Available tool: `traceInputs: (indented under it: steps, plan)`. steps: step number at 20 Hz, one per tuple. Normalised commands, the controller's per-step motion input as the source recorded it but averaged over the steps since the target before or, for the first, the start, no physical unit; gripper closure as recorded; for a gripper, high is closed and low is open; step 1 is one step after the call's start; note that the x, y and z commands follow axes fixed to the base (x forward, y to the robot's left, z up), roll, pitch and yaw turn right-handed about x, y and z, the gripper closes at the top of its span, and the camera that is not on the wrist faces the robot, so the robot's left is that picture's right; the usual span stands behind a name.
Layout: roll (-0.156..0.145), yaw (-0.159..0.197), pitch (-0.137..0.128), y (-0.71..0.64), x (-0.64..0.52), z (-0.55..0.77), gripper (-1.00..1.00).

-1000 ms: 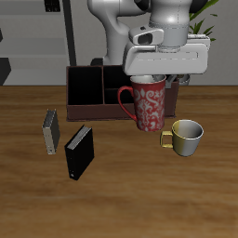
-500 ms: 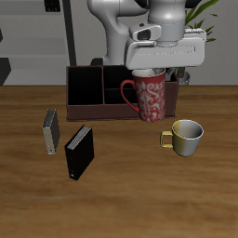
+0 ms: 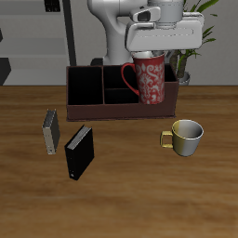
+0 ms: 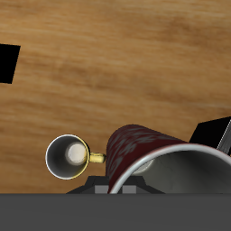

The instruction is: Place the red mug into the back desk caddy's right compartment

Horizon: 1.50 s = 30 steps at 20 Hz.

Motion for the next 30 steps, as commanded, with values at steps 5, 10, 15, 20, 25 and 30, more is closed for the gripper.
traceInputs:
  steps: [5, 10, 15, 20, 25, 30]
  plan:
    - [-0.006, 0.024, 0.004, 0.08, -0.4, 0.01, 1.0]
    - [0.0, 0.007, 0.008, 0.04, -0.3, -0.13, 1.0]
    - [-0.005, -0.028, 0.021, 0.02, -0.17, -0.14, 1.0]
    - [-0.01, -0.006, 0.023, 0.04, -0.16, -0.15, 1.0]
    - [0.01, 0.003, -0.034, 0.09, -0.42, -0.05, 1.0]
    - [0.021, 0.006, -0.019, 0.06, -0.25, 0.04, 1.0]
